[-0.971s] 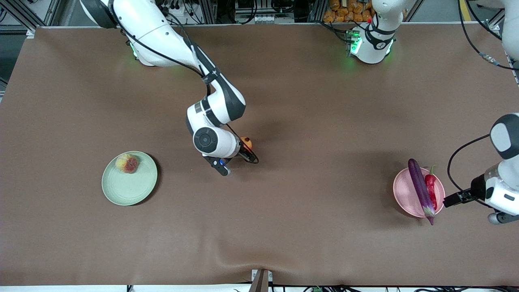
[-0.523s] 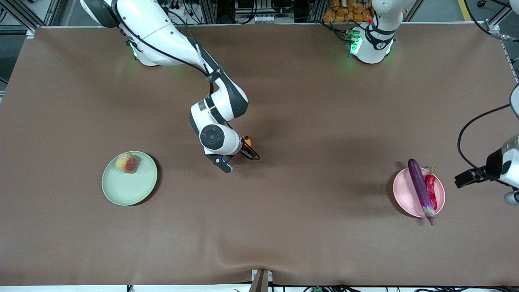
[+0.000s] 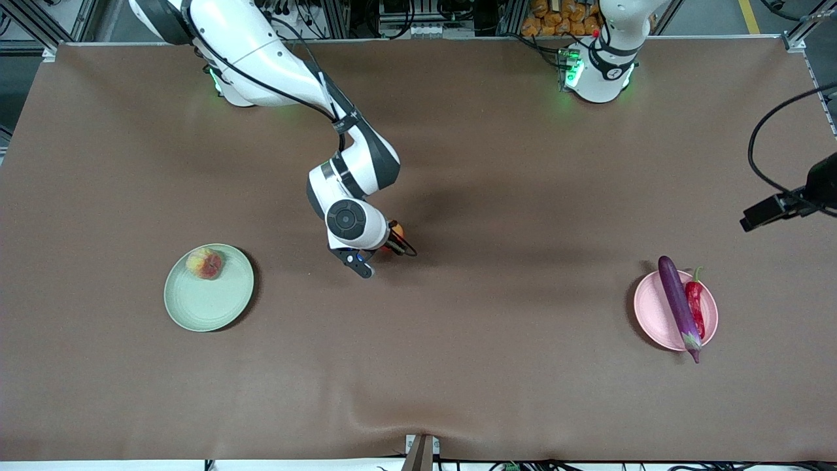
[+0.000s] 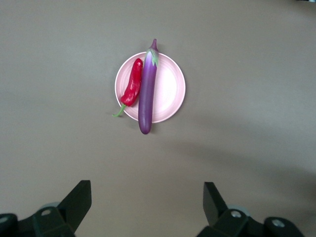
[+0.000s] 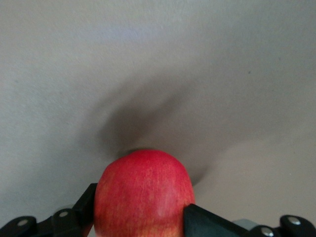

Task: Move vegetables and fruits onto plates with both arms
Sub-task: 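Place the apple on the green plate while the left arm returns to rest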

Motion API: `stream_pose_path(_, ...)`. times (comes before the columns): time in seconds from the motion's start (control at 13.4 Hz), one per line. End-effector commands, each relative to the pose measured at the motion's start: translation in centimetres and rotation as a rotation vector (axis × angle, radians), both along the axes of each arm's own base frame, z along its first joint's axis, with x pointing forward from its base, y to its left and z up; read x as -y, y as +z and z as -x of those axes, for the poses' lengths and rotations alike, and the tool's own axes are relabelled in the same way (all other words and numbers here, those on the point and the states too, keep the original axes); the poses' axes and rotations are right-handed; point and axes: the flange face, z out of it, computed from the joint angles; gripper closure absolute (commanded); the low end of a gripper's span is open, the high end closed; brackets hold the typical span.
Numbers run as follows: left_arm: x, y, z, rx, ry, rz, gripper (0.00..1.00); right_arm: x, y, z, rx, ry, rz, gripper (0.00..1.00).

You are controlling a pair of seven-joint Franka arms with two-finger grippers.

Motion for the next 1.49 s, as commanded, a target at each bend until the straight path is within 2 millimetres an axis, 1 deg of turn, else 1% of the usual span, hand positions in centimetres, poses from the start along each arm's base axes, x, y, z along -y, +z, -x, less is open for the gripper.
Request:
stream_pose_path(0.0, 1.3, 2.3, 2.1, 0.012, 0.004, 0.041, 0.00, 2.4, 4.1, -3.5, -0.020, -0.010, 0.000, 1.00)
stream_pose_path(0.15, 2.6, 2.6, 2.8, -0.007, 0.000, 0.077, 0.00, 6.5, 7.2, -6.9, -0.050, 0.002, -0.023, 1.00)
stream_pose_path(0.22, 3.9, 2.8, 2.9, -0.004, -0.020, 0.082, 0.00, 9.4, 7.9, -8.4, -0.053, 0.014, -0.034, 1.00)
stream_pose_path(0.3, 4.4, 2.9, 2.9, -0.001, -0.028, 0.085, 0.00, 12.3, 8.3, -9.7, -0.051, 0.043, -0.049, 1.00)
stream_pose_path(0.37, 5.4, 3.2, 3.1, 0.003, -0.040, 0.084, 0.00, 15.5, 9.6, -10.9, -0.038, 0.083, -0.070, 1.00)
stream_pose_path(0.45, 7.3, 3.7, 3.8, 0.010, -0.070, 0.069, 0.00, 18.9, 9.9, -11.7, -0.048, 0.114, -0.079, 1.00)
stream_pose_path(0.52, 8.4, 4.3, 4.6, 0.016, -0.060, 0.045, 0.00, 22.9, 10.0, -12.4, -0.063, 0.160, -0.077, 1.00)
stream_pose_path(0.6, 8.2, 3.9, 5.0, 0.008, -0.049, 0.030, 0.00, 26.0, 10.0, -12.9, -0.071, 0.223, -0.074, 1.00)
stream_pose_path(0.67, 8.8, 4.0, 5.9, 0.010, -0.054, 0.019, 0.00, 28.0, 9.7, -13.1, -0.070, 0.267, -0.055, 1.00)
stream_pose_path(0.75, 9.2, 3.3, 6.1, 0.000, -0.057, 0.017, 0.00, 30.5, 8.6, -13.1, -0.086, 0.283, -0.033, 1.00)
stream_pose_path(0.82, 9.0, 2.8, 6.2, -0.012, -0.054, 0.016, 0.00, 33.1, 7.3, -13.0, -0.101, 0.294, -0.046, 1.00)
stream_pose_path(0.9, 8.5, 2.3, 6.3, -0.024, -0.045, 0.016, 0.00, 34.6, 6.7, -13.0, -0.097, 0.340, -0.064, 1.00)
stream_pose_path(0.97, 7.9, 1.8, 6.8, -0.038, -0.037, 0.016, 0.00, 36.9, 6.2, -12.9, -0.097, 0.371, -0.087, 1.00)
stream_pose_path(1.05, 7.4, 1.8, 7.2, -0.042, -0.035, 0.019, 0.00, 38.5, 5.2, -12.8, -0.093, 0.378, -0.102, 1.00)
stream_pose_path(1.12, 7.7, 1.2, 7.4, -0.054, -0.043, 0.019, 0.00, 38.6, 3.6, -12.4, -0.078, 0.373, -0.097, 1.00)
stream_pose_path(1.2, 8.0, 1.2, 7.7, -0.054, -0.055, 0.017, 0.00, 38.6, 2.4, -12.1, -0.057, 0.369, -0.094, 0.96)
stream_pose_path(1.27, 8.0, 1.2, 7.7, -0.053, -0.056, 0.018, 0.00, 38.4, 2.3, -12.2, -0.050, 0.367, -0.096, 0.30)
stream_pose_path(1.34, 8.2, 1.3, 7.7, -0.048, -0.060, 0.018, 0.00, 38.1, 2.2, -12.2, -0.052, 0.368, -0.098, 0.00)
stream_pose_path(1.42, 8.2, 1.0, 7.6, -0.048, -0.060, 0.018, 0.00, 38.1, 2.5, -12.3, -0.047, 0.366, -0.098, 0.00)
